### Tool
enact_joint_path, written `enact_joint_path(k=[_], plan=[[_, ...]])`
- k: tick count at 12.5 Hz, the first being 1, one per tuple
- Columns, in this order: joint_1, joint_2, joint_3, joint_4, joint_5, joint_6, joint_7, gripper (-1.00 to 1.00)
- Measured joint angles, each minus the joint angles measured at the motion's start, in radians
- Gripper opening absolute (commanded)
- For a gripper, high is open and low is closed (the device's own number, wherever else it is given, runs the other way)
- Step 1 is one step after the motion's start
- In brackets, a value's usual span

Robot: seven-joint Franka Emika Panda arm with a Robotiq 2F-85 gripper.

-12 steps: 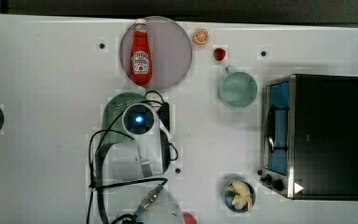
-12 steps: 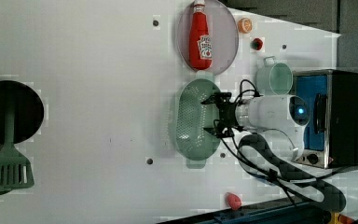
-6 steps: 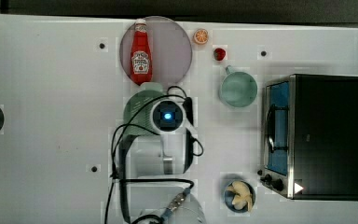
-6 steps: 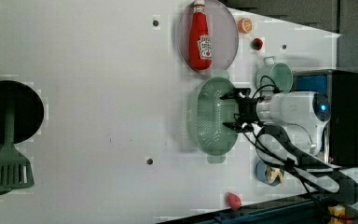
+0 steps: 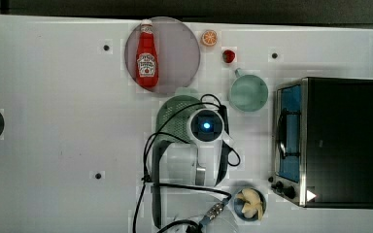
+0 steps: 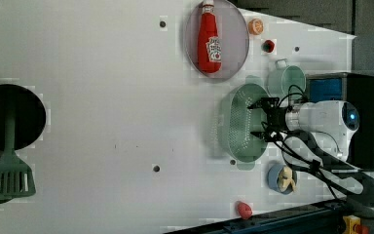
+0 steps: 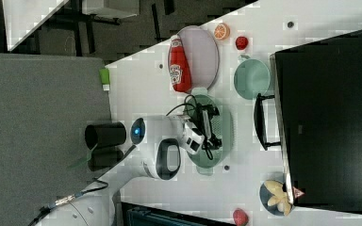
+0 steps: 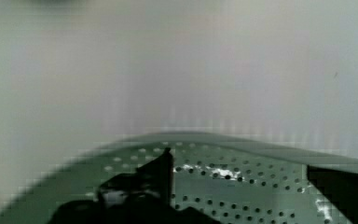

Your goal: Drag strainer left to right.

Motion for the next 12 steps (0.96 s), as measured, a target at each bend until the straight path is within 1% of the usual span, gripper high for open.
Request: enact_joint_path(k=[3, 6, 8, 10, 12], plan=[[-0.003, -0.001, -0.042, 0.004, 0.002, -0.013, -0.071, 1.0], [-0.007, -0.003, -0.051, 0.008, -0.002, -0.027, -0.092, 1.0], [-0.023, -0.018, -0.03, 0.01, 0.001, -0.05, -0.095, 1.0], [-0.035, -0.081, 0.01, 0.014, -0.002, -0.168, -0.13, 1.0], [-0.042, -0.206, 0.069, -0.002, 0.0, -0.239, -0.194, 1.0]])
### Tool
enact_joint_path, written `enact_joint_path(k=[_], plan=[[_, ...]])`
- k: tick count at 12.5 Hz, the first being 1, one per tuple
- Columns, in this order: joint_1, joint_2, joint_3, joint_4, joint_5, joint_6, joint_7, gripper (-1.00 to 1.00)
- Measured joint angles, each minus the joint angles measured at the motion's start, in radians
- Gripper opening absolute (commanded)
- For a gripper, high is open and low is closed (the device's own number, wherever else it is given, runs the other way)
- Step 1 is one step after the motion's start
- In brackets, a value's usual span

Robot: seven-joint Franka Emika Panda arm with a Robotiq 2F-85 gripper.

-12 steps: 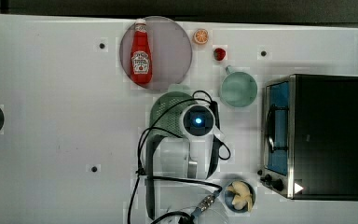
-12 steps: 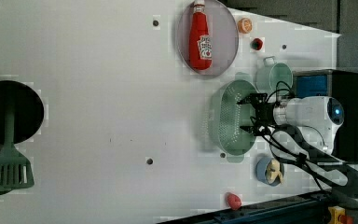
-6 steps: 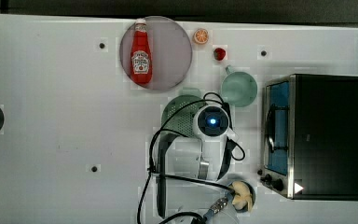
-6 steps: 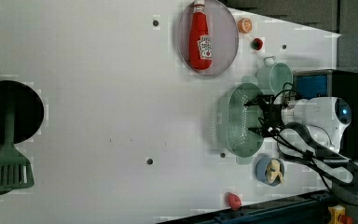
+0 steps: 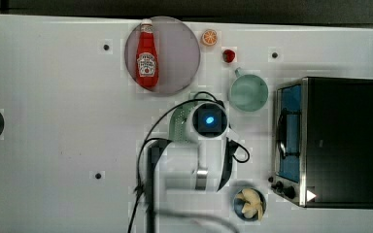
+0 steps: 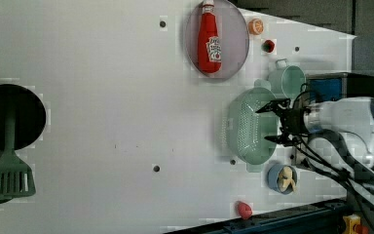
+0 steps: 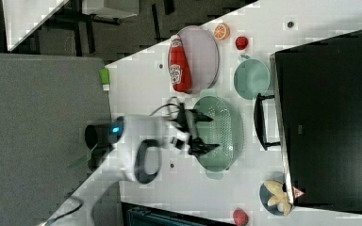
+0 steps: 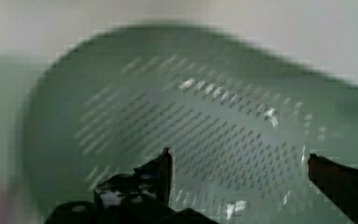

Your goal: Drag strainer left to right.

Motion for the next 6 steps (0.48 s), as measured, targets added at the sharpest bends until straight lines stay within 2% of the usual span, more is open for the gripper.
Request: enact_joint_path(k=[5, 6], plan=[[0.061, -0.372, 0.095, 0.029, 0.001, -0.154, -0.254, 1.0], [0.076, -0.435, 0.094, 0.047, 0.012, -0.239, -0.29, 1.0]])
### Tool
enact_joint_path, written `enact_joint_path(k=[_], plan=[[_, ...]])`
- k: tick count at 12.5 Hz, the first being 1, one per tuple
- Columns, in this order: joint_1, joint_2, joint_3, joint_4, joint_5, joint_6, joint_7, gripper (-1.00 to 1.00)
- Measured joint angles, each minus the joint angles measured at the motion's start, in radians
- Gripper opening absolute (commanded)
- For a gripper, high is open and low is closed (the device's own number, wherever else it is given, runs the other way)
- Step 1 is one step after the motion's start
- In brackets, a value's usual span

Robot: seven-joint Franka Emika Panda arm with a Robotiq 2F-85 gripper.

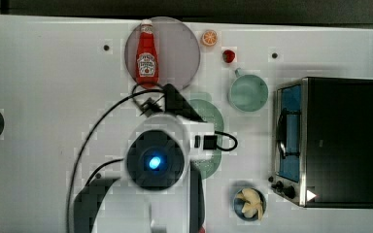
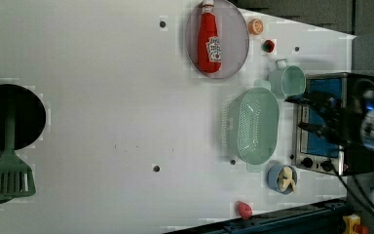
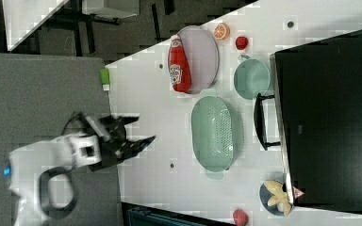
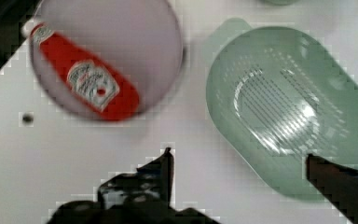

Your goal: Drag strainer left to right.

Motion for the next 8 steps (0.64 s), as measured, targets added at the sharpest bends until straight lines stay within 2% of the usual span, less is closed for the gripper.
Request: enact_joint_path(k=[2, 4, 6, 8], plan=[[0.001, -0.148, -0.008, 0.0, -0.026, -0.16, -0.057, 1.0], [-0.021, -0.254, -0.008, 0.035, -0.019, -0.324, -0.073, 1.0], [-0.048, -0.286, -0.017, 0.098, -0.016, -0.459, -0.073, 1.0], [-0.031, -0.287, -0.065, 0.135, -0.035, -0.475, -0.088, 1.0]])
